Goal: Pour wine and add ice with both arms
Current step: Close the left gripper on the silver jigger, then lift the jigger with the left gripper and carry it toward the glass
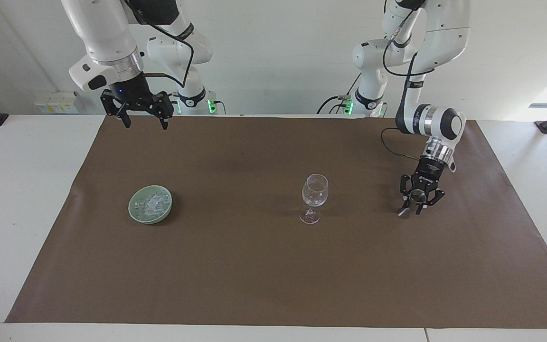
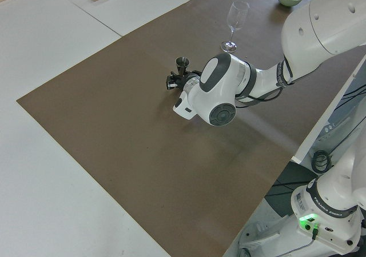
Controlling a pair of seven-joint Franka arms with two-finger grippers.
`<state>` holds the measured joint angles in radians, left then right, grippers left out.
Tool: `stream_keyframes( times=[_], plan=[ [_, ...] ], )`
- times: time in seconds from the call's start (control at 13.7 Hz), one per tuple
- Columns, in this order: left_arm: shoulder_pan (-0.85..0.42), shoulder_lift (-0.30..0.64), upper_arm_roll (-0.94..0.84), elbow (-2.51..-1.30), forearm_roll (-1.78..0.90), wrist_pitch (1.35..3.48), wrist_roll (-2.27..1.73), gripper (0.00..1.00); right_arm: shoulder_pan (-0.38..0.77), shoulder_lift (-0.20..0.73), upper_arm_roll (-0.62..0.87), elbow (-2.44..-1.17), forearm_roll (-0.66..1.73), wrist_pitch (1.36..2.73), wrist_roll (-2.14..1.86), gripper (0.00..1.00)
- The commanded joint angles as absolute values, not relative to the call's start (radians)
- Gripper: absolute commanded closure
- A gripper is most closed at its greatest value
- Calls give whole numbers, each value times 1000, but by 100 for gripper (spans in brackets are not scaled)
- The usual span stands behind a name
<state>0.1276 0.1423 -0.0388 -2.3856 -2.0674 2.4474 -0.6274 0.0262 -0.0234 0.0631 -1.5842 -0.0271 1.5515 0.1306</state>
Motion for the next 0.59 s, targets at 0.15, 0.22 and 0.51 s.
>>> stream_keyframes(
  times=[0.15,0.22,0.51],
  plan=[
    [141,150,-44,-2376,-2091,2431,-609,59,21,-35,66,-1595,-26,1545,109,0],
    [141,150,-44,-2376,-2091,2430,-609,63,21,-35,66,-1595,-26,1545,107,0],
    [140,152,-44,-2375,-2091,2430,-609,75,21,-35,66,-1595,-26,1545,109,0]
  ],
)
